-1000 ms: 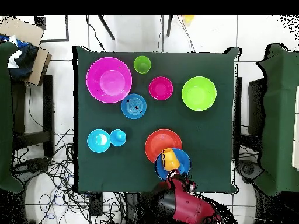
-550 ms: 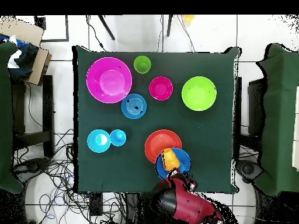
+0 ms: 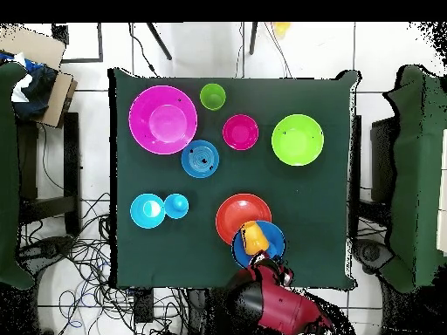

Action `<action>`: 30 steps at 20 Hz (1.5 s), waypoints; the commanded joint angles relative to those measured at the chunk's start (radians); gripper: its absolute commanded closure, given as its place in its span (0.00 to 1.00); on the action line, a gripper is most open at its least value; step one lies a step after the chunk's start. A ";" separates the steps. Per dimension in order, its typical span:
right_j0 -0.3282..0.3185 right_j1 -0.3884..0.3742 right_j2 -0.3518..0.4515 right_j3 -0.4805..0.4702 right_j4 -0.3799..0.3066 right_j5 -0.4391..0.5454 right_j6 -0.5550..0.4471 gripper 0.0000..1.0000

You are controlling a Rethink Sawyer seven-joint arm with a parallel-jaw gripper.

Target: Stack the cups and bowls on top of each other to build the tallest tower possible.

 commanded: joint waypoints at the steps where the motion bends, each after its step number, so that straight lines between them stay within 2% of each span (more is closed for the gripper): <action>1: 0.023 0.025 0.076 -0.039 -0.037 0.084 0.049 1.00; 9: 0.016 0.036 0.070 -0.043 -0.047 0.063 0.046 1.00; 16: -0.070 0.017 0.105 -0.042 -0.123 0.038 0.013 1.00; 21: -0.119 -0.009 0.136 -0.052 -0.167 0.071 -0.003 1.00; 25: -0.130 -0.036 0.138 -0.048 -0.188 0.100 -0.002 1.00; 30: -0.143 -0.031 0.153 -0.060 -0.210 0.101 0.000 1.00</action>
